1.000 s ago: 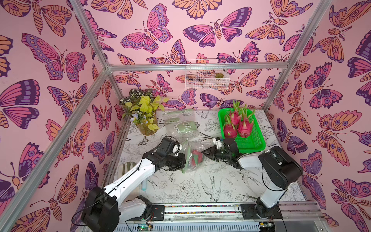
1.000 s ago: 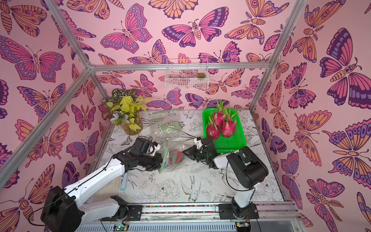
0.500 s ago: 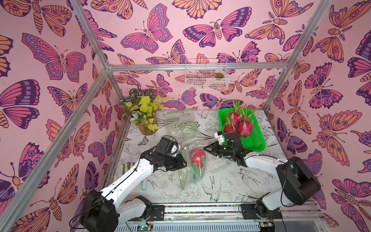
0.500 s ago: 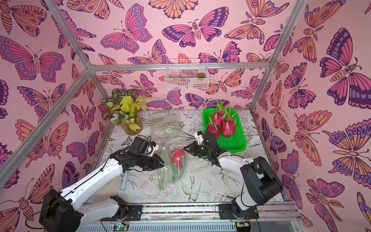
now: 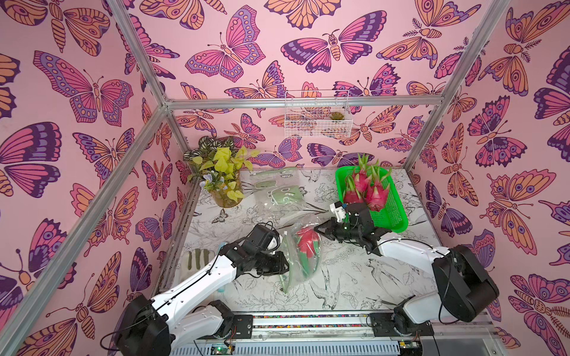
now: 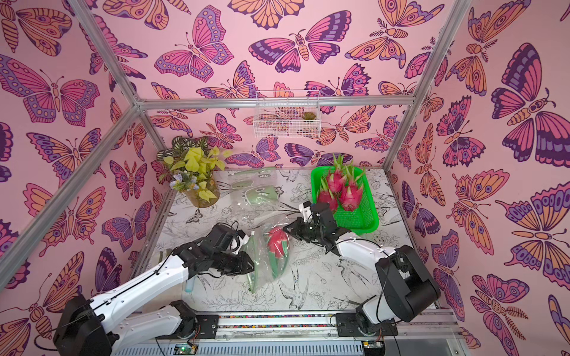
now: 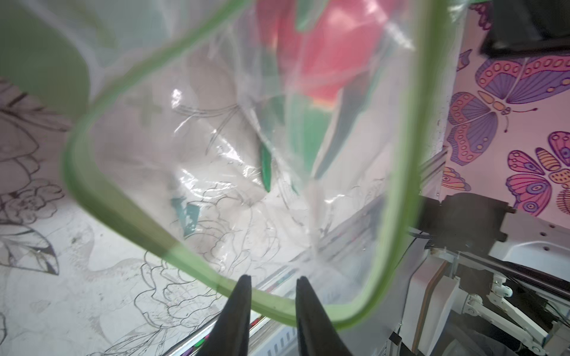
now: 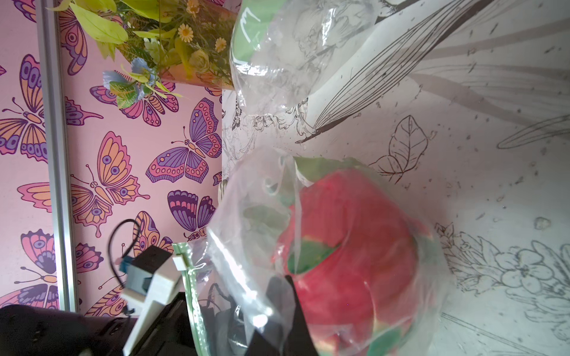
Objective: Open the zip-top bag and take out the dragon fruit
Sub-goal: Pick up the dragon fruit from the zipper food storage bag.
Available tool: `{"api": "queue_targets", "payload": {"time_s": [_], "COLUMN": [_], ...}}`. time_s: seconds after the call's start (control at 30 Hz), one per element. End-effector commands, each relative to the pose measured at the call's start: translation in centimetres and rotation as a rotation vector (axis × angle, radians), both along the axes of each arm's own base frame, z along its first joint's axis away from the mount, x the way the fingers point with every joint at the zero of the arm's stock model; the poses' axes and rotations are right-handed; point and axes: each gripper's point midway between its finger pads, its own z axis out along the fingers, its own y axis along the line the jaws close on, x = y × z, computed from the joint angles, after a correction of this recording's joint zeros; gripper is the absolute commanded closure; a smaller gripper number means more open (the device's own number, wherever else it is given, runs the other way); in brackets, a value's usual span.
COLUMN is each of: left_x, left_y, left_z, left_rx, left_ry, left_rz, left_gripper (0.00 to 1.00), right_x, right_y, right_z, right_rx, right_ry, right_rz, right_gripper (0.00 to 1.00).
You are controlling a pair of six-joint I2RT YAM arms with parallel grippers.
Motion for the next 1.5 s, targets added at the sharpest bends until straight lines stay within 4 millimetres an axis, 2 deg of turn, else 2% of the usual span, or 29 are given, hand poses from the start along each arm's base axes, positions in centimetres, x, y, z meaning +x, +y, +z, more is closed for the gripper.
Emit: {"api": "queue_targets", "payload": {"time_s": [0.0,0.13,0.23,0.47,0.57,0.6,0.77,0.9,1.07,1.17,1.27,1.47], "left_x": [1.4,2.2,3.0,4.2,4.4,4.5,4.4,3.9,3.5,3.5,3.4,3.3], "left_y": [0.5,-0.9,-1.4,-2.9,-3.7,-3.7,-4.8,-6.6,-7.8,-8.1,-8.5,-9.0], "left_z": [-0.4,-1.7,-2.8,-3.1,-3.0,-4.1,-5.2,-5.1,-5.5,-5.9,-5.9,-6.3], "left_rx": [-0.047,-0.117,-0.126,-0.18,-0.187,-0.163,-0.145,-0.193,-0.199,-0.199,-0.21,-0.22], "left_ry": [-0.068,-0.066,-0.071,-0.096,-0.11,-0.089,-0.084,-0.087,-0.075,-0.072,-0.075,-0.07], "left_rz": [0.073,0.063,0.08,0.076,0.058,0.061,0.016,-0.034,-0.07,-0.078,-0.093,-0.101], "left_gripper": [0.65,0.63,0.64,0.61,0.58,0.57,0.54,0.53,0.57,0.68,0.73,0.73], "right_x": [-0.1,-0.2,-0.2,-0.3,-0.5,-0.6,-1.0,-1.7,-2.5,-2.9,-3.2,-3.5], "right_y": [0.3,-0.2,-0.2,-0.2,-0.4,-0.6,-1.6,-2.6,-3.7,-4.1,-4.3,-4.4], "right_z": [3.9,4.6,3.8,2.9,2.6,2.4,1.1,-0.4,-2.1,-2.7,-3.2,-3.7], "right_rx": [0.003,-0.029,-0.037,-0.033,-0.048,-0.059,-0.122,-0.177,-0.222,-0.234,-0.245,-0.242], "right_ry": [-0.087,-0.111,-0.09,-0.068,-0.065,-0.064,-0.054,-0.029,0.002,0.015,0.024,0.038], "right_rz": [0.025,0.019,0.02,0.018,0.019,0.017,0.001,-0.016,-0.034,-0.039,-0.04,-0.039], "right_gripper": [1.0,1.0,1.0,1.0,1.0,1.0,1.0,1.0,1.0,1.0,1.0,1.0]}}
